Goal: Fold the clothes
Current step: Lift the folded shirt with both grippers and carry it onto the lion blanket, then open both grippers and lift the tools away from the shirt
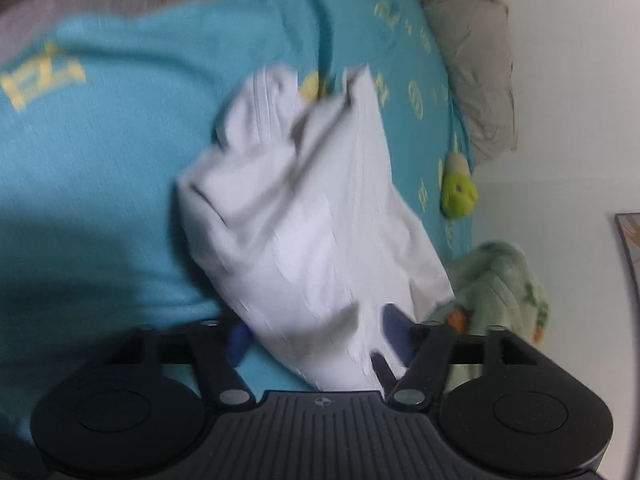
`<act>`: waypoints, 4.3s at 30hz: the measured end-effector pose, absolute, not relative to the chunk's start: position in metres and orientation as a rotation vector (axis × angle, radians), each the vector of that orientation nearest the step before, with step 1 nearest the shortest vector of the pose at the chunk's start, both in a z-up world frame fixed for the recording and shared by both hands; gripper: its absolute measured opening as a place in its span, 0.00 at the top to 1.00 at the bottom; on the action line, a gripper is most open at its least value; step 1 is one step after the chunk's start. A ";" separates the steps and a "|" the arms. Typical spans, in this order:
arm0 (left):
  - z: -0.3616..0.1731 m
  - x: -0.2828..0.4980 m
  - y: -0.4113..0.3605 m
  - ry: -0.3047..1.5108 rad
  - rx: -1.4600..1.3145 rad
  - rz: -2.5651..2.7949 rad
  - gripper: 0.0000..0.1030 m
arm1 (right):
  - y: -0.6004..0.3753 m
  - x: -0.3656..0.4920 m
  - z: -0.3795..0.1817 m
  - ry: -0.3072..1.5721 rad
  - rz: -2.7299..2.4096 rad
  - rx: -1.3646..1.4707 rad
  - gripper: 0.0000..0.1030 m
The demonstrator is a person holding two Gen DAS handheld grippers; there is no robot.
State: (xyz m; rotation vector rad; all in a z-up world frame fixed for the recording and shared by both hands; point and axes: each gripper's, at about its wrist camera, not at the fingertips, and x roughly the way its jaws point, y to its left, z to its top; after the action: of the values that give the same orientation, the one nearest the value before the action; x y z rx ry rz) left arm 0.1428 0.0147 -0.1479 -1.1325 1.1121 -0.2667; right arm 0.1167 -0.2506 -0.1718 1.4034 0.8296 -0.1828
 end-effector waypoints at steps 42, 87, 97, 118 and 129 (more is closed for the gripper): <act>-0.154 0.158 0.021 0.836 -1.482 -0.290 0.78 | -0.288 0.103 -0.107 0.584 -0.057 1.379 0.81; -0.017 0.113 -0.386 0.978 -0.349 -0.962 0.60 | -0.571 -0.036 -0.021 0.339 -0.386 1.153 0.76; 0.085 0.066 -0.380 0.767 -0.104 -0.899 0.11 | -0.528 -0.079 0.035 0.435 -0.440 1.067 0.59; 0.194 -0.136 -0.250 0.202 0.038 -0.833 0.00 | -0.353 -0.182 0.145 0.057 -0.421 0.270 0.00; 0.154 -0.122 -0.229 0.139 -0.014 -0.701 0.00 | -0.330 -0.164 0.110 0.067 -0.523 0.159 0.00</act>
State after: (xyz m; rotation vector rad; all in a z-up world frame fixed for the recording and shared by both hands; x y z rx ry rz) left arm -0.1221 -0.2292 0.1541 -0.0135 0.1391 -0.7008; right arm -0.1637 -0.3299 0.1103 0.1587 0.0671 -0.5226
